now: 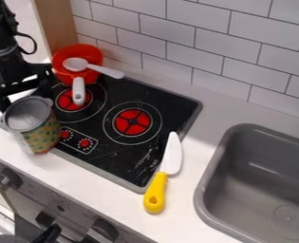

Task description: Move the can to the middle lower burner side

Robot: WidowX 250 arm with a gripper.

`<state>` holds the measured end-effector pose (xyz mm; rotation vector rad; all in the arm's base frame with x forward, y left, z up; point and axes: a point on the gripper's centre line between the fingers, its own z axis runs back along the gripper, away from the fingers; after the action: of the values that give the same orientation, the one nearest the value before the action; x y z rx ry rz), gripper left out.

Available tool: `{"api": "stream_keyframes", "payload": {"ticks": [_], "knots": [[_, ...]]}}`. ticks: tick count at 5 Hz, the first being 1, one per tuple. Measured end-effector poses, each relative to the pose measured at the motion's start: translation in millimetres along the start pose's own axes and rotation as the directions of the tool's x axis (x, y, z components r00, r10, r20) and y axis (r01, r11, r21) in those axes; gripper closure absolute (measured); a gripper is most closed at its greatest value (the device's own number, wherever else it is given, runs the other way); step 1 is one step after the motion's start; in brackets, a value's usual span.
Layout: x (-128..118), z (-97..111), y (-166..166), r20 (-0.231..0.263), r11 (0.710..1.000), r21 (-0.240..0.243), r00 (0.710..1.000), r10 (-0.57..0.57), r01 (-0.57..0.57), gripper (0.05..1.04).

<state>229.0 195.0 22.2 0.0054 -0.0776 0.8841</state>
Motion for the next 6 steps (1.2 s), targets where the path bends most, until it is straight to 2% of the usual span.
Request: {"api": "stream_keyframes", "payload": {"ticks": [1, 2, 4, 5, 6], "knots": [[-0.1, 0.0, -0.8, 0.000, 1.000, -0.002, 1.000, 0.028, -0.028, 0.084], [-6.8, -3.7, -0.8, -0.017, 0.998, -0.001, 0.998, 0.057, -0.057, 0.084], [-20.2, -3.5, 2.9, -0.013, 0.996, -0.023, 0.996, 0.085, -0.086, 0.084], [-27.3, -7.3, -1.3, -0.027, 0.993, -0.026, 0.993, 0.115, -0.116, 0.084], [-28.1, -3.4, -10.1, -0.001, 0.988, -0.039, 0.988, 0.151, -0.151, 0.084]]}}
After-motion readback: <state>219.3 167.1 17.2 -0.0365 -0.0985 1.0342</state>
